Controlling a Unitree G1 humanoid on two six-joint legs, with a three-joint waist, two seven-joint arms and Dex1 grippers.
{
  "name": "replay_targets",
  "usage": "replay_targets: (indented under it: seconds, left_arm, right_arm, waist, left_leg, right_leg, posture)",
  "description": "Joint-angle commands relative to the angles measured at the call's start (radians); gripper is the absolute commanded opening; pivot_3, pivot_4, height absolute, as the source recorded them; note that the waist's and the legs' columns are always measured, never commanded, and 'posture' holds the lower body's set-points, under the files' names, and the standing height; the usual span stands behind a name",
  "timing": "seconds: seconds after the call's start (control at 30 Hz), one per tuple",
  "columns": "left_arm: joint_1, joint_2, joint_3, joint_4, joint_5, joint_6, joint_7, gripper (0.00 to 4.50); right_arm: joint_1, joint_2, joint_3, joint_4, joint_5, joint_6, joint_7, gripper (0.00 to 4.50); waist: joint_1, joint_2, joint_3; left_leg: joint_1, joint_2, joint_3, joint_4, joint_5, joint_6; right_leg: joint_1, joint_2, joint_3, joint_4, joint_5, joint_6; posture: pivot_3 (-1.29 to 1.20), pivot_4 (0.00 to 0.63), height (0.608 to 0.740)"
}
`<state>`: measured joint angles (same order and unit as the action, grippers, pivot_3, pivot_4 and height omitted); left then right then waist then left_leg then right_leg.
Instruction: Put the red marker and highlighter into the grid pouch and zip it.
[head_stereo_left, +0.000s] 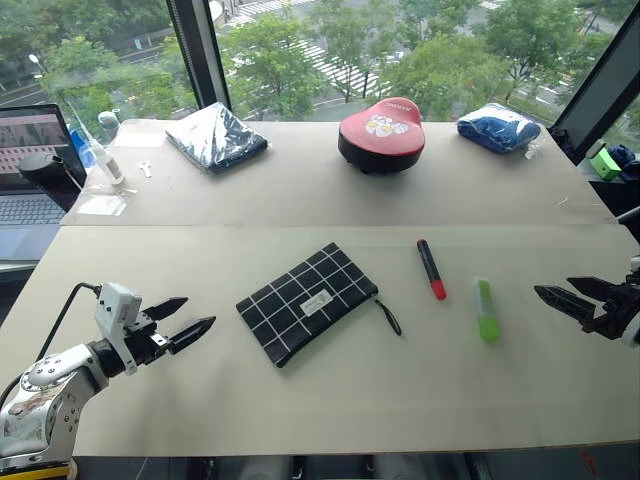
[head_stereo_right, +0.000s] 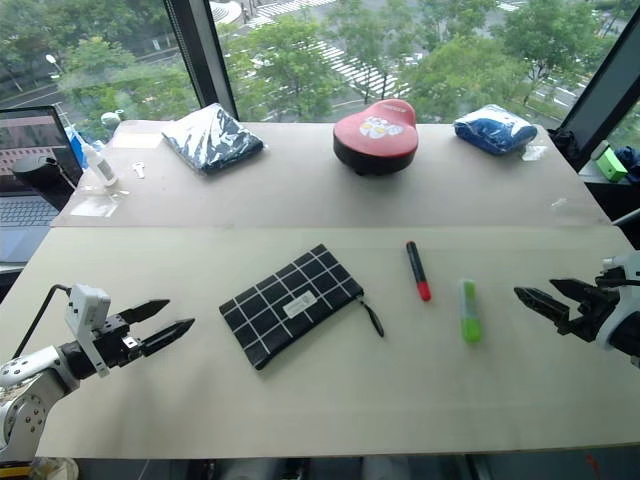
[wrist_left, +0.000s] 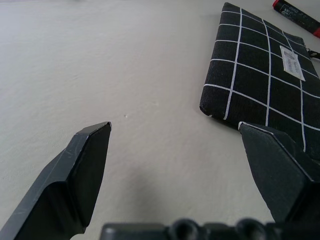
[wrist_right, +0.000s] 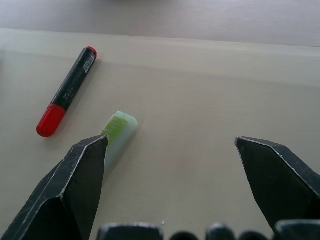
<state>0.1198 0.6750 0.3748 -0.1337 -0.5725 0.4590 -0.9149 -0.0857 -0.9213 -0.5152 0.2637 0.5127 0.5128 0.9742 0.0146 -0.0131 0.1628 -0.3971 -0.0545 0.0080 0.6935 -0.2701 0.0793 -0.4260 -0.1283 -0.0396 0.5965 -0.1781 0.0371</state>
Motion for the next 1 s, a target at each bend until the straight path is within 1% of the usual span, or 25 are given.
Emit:
replay_targets:
  seconds: [0.03,0.17,0.23,0.33,0.43,0.47,0.5,0.53,0.6,0.67,0.7,0.77,0.83,0.87,0.9,1.0]
  left_arm:
    - [-0.031,0.01,-0.003,0.021,0.01,-0.034,-0.011,4.41]
    - [-0.069,0.012,-0.015,0.073,0.004,-0.071,-0.076,4.41]
    - [-0.077,0.033,-0.044,0.146,0.105,-0.236,-0.118,4.41]
    - [-0.066,0.078,-0.091,0.2,0.234,-0.471,-0.181,4.5]
    - [-0.056,0.141,-0.134,0.256,0.346,-0.672,-0.218,4.5]
    - [-0.05,0.167,-0.153,0.274,0.392,-0.731,-0.22,4.5]
    - [-0.043,0.196,-0.175,0.282,0.435,-0.78,-0.226,4.5]
    - [-0.039,0.217,-0.192,0.281,0.46,-0.813,-0.23,4.5]
    - [-0.038,0.236,-0.216,0.26,0.473,-0.843,-0.233,4.5]
    - [-0.04,0.248,-0.258,0.167,0.471,-0.861,-0.249,4.5]
    - [-0.05,0.252,-0.276,0.141,0.487,-0.879,-0.244,4.5]
    - [-0.067,0.249,-0.301,0.096,0.485,-0.877,-0.238,4.5]
    - [-0.095,0.236,-0.334,0.045,0.481,-0.879,-0.229,4.5]
    - [-0.105,0.23,-0.351,0.022,0.481,-0.876,-0.226,4.5]
    - [-0.111,0.225,-0.369,-0.003,0.483,-0.873,-0.225,4.5]
    - [-0.113,0.222,-0.406,-0.055,0.479,-0.842,-0.225,4.5]
  right_arm:
    - [-0.005,-0.001,-0.009,-0.006,-0.004,-0.024,-0.003,4.49]
    - [-0.02,0.003,0.002,0.015,-0.013,-0.037,0.0,4.49]
    - [-0.039,0.001,0.015,0.011,-0.011,-0.033,0.011,4.49]
    - [-0.088,0.012,0.015,0.002,0.019,-0.017,0.012,3.75]
    - [-0.124,0.031,0.018,-0.021,0.048,0.008,0.015,2.67]
    - [-0.131,0.035,0.027,-0.024,0.048,0.011,0.014,2.41]
    - [-0.14,0.043,0.038,-0.035,0.053,0.022,0.011,2.02]
    - [-0.146,0.053,0.051,-0.053,0.057,0.03,0.011,1.6]
    - [-0.157,0.069,0.075,-0.089,0.062,0.048,0.013,0.96]
    - [-0.195,0.126,0.163,-0.197,0.092,0.083,0.012,0.25]
    - [-0.21,0.151,0.21,-0.244,0.097,0.096,0.017,0.06]
    - [-0.241,0.197,0.288,-0.304,0.094,0.117,0.014,0.06]
    - [-0.292,0.254,0.398,-0.345,0.048,0.123,-0.013,0.06]
    - [-0.316,0.277,0.444,-0.357,0.034,0.136,-0.026,0.06]
    - [-0.334,0.293,0.484,-0.373,0.03,0.14,-0.018,0.06]
    - [-0.381,0.33,0.548,-0.376,0.021,0.144,-0.016,0.06]
  waist:
    - [0.0,0.0,0.0]
    - [0.001,0.0,0.0]
    - [0.0,0.0,0.0]
    - [-0.003,0.0,0.0]
    - [-0.004,0.0,0.0]
    - [-0.003,0.001,0.0]
    - [-0.002,0.001,0.0]
    - [-0.001,0.001,0.0]
    - [-0.002,0.003,-0.001]
    - [-0.003,0.005,-0.003]
    - [-0.007,0.006,-0.003]
    - [-0.01,0.008,-0.003]
    - [-0.008,0.008,-0.003]
    - [-0.008,0.008,-0.003]
    - [-0.007,0.008,-0.003]
    - [-0.001,0.008,-0.003]
  left_leg:
    - [0.0,0.0,0.0,0.0,0.0,0.0]
    - [0.0,0.0,0.0,0.0,0.0,0.0]
    - [0.0,0.0,0.0,0.0,0.0,0.001]
    - [0.0,0.0,0.001,0.0,0.001,0.001]
    - [0.0,0.0,0.002,-0.001,0.0,-0.001]
    - [0.0,0.001,0.002,-0.001,-0.001,-0.001]
    - [-0.001,0.001,0.002,-0.001,-0.001,-0.001]
    - [-0.002,0.001,0.001,-0.001,-0.001,-0.001]
    - [-0.002,0.001,0.001,-0.001,-0.001,0.0]
    - [-0.003,0.0,0.002,-0.002,-0.002,0.0]
    - [-0.004,0.0,0.002,-0.002,-0.001,0.0]
    - [-0.004,0.001,0.003,-0.002,-0.001,0.001]
    - [-0.007,0.001,0.003,-0.002,0.0,0.002]
    - [-0.007,0.0,0.003,-0.001,0.003,0.005]
    - [-0.008,0.0,0.003,-0.001,0.003,0.005]
    - [-0.009,-0.001,0.003,0.0,0.003,0.005]
  right_leg:
    - [0.0,0.0,0.0,0.0,0.0,0.0]
    - [0.0,0.001,0.0,0.0,0.0,0.0]
    - [0.0,0.0,0.0,0.0,0.0,0.0]
    - [-0.001,0.0,0.0,0.0,0.0,0.0]
    - [-0.002,-0.001,0.001,-0.001,0.0,-0.001]
    - [-0.002,-0.002,0.001,-0.001,0.0,-0.001]
    - [-0.003,-0.003,0.001,-0.001,0.0,-0.001]
    - [-0.004,-0.004,0.001,-0.001,0.001,-0.001]
    - [-0.006,-0.005,0.001,-0.001,0.001,-0.001]
    - [-0.008,-0.006,0.001,-0.001,0.001,-0.001]
    - [-0.008,-0.006,0.002,0.0,0.001,-0.001]
    - [-0.008,-0.006,0.003,0.0,0.001,-0.001]
    - [-0.011,-0.002,0.002,0.002,0.001,-0.001]
    - [-0.012,-0.001,0.001,0.003,0.001,-0.001]
    - [-0.013,-0.001,0.001,0.004,0.001,-0.001]
    - [-0.014,-0.002,0.0,0.004,0.001,-0.001]
  posture:
    - [0.0,0.15,0.74]
    - [0.0,0.15,0.74]
    - [0.0,0.15,0.74]
    - [0.0,0.15,0.74]
    - [0.0,0.15,0.74]
    - [0.0,0.15,0.74]
    - [0.0,0.15,0.74]
    - [0.0,0.15,0.74]
    - [0.0,0.15,0.74]
    - [0.0,0.15,0.74]
    - [0.0,0.15,0.74]
    - [0.0,0.15,0.74]
    - [0.0,0.15,0.74]
    - [0.0,0.15,0.74]
    - [0.0,0.15,0.74]
    - [0.0,0.15,0.74]
